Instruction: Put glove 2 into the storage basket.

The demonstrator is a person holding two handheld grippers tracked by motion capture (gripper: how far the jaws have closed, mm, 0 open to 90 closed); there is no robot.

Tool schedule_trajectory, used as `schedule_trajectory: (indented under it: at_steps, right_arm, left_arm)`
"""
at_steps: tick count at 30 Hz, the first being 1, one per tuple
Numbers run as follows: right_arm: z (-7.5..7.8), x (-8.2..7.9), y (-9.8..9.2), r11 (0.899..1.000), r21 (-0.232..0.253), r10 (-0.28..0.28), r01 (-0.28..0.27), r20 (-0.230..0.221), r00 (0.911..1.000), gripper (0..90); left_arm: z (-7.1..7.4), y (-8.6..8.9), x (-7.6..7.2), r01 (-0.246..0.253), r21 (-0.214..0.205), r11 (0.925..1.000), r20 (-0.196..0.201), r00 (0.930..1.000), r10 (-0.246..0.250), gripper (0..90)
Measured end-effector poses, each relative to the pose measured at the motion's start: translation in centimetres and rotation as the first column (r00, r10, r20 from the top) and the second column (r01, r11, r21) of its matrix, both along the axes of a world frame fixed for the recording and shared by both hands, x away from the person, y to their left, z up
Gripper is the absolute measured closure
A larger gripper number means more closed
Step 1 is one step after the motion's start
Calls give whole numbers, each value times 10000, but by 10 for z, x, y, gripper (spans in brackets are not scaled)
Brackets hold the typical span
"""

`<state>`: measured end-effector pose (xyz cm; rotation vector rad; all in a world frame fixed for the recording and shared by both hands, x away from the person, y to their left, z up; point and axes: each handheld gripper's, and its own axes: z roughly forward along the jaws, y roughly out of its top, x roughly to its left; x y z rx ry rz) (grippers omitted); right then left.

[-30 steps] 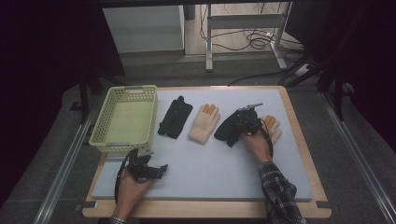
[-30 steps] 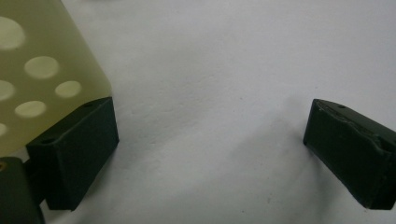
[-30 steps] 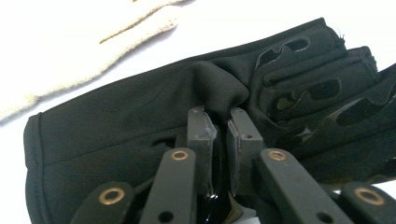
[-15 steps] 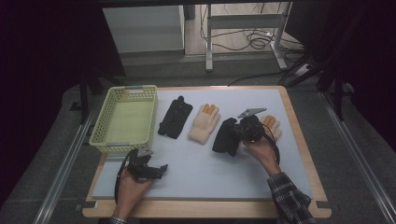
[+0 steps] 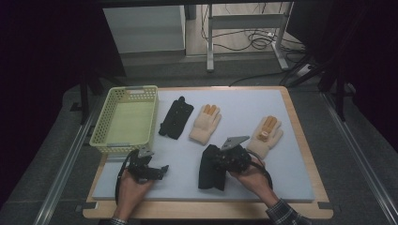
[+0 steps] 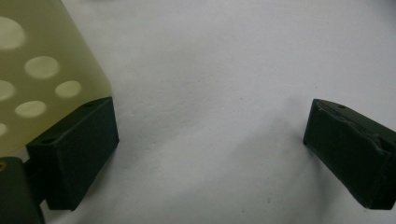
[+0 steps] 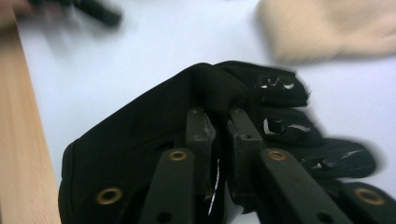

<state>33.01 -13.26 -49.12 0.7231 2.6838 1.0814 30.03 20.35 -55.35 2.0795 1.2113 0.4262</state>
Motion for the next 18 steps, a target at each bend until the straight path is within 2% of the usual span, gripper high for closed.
schedule_trajectory:
  at_steps: [1, 3, 4, 6, 7, 10, 13, 18]
  right_arm:
    - [-18, -3, 4, 9996, -269, 35, -41, -225, 9997, 658]
    - [-24, -2, 2, 10000, -25, -25, 24, -530, 9986, 560]
    - [-24, -2, 1, 10000, 74, -28, 33, -623, 9981, 503]
    - [-23, -1, -1, 9998, 156, -97, 107, -638, 9979, 470]
    - [-15, 1, -7, 9988, 394, -255, 280, -617, 9978, 439]
    - [-6, 7, -13, 9962, 675, -510, 548, -567, 9971, 432]
    - [-3, 11, -14, 9956, 696, -590, 625, -507, 9970, 432]
    - [0, 37, 0, 9933, 845, -759, 783, -311, 9966, 539]
  left_arm:
    - [0, 0, 0, 26, 31, 10000, -12, 10000, -26, 33]
    - [0, 0, 0, 26, 28, 10000, -10, 10000, -26, 33]
    - [0, 0, 0, 27, 30, 10000, -11, 10000, -27, 33]
    - [0, 0, 0, 26, 29, 10000, -14, 10000, -26, 33]
    - [0, 0, 0, 29, 33, 10000, -15, 10000, -29, 33]
    - [0, 0, 0, 26, 34, 10000, -15, 10000, -26, 33]
    - [0, 0, 0, 30, 33, 10000, -16, 10000, -30, 33]
    - [0, 0, 0, 26, 32, 10000, -17, 10000, -26, 33]
